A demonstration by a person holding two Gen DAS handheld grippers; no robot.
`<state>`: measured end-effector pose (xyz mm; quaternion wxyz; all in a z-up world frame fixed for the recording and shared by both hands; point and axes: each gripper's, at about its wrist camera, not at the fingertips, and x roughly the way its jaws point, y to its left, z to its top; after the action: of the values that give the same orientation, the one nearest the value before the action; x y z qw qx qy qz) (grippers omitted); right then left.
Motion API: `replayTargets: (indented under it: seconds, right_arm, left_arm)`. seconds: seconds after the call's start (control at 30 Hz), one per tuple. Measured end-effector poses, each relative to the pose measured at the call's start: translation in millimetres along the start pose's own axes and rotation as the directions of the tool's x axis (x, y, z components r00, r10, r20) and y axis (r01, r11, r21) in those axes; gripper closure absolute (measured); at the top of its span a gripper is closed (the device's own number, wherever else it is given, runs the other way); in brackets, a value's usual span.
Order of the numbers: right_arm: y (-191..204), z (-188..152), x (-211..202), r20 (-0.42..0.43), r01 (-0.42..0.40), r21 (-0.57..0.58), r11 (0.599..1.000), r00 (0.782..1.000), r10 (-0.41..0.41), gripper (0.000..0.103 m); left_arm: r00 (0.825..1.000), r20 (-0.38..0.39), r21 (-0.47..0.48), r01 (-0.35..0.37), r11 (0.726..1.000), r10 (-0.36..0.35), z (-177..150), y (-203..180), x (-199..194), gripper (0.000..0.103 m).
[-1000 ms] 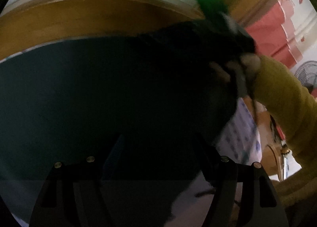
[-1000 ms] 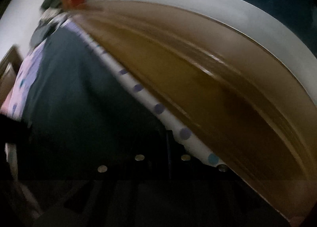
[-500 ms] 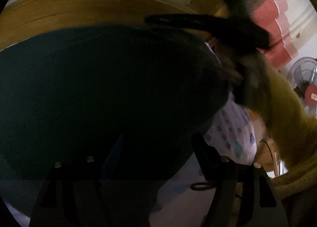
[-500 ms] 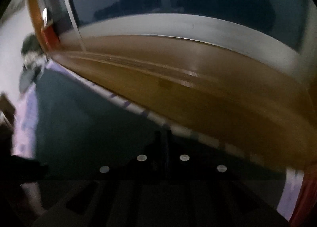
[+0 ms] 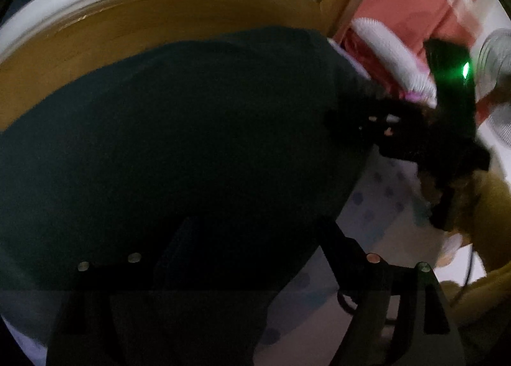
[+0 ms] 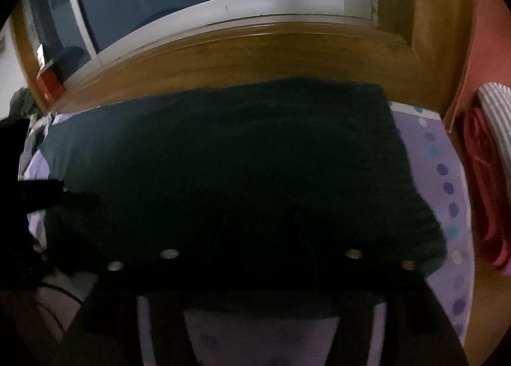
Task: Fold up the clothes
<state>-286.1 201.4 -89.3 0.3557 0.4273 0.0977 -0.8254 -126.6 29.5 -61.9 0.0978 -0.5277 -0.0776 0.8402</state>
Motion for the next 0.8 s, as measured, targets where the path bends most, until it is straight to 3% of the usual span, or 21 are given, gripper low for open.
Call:
replayTargets:
  seconds: [0.1,0.2,0.4,0.57,0.8]
  right_arm:
    - [5,3,-13,-0.001,0.025,0.047,0.999,1.000,-0.025,0.038]
    - [10,-2,-37,0.015,-0.001,0.121,0.993,1.000,0.000,0.038]
    - [69,-7,-55,0.039,0.008,0.125,0.992,0.999,-0.013,0.038]
    - [165,-6,-44,0.037,-0.062,0.073,0.995,0.998,0.060,0.038]
    - [312,-18,-24,0.000,-0.094,0.003,0.996,0.996,0.094,0.038]
  left_arm:
    - [1.000,-0.013,-0.047,-0.001,0.999,0.000,-9,5,-9,0.021]
    - [1.000,-0.002,-0.089,0.002,0.996,-0.002,-27,19,-31,0.021]
    - [0.994,0.024,-0.193,-0.098,0.976,0.105,-61,67,-77,0.021]
    - [0.985,0.049,-0.289,-0.144,0.946,0.165,-112,122,-126,0.021]
    - [0.976,0.060,-0.367,-0.172,0.914,0.208,-198,199,-195,0.021]
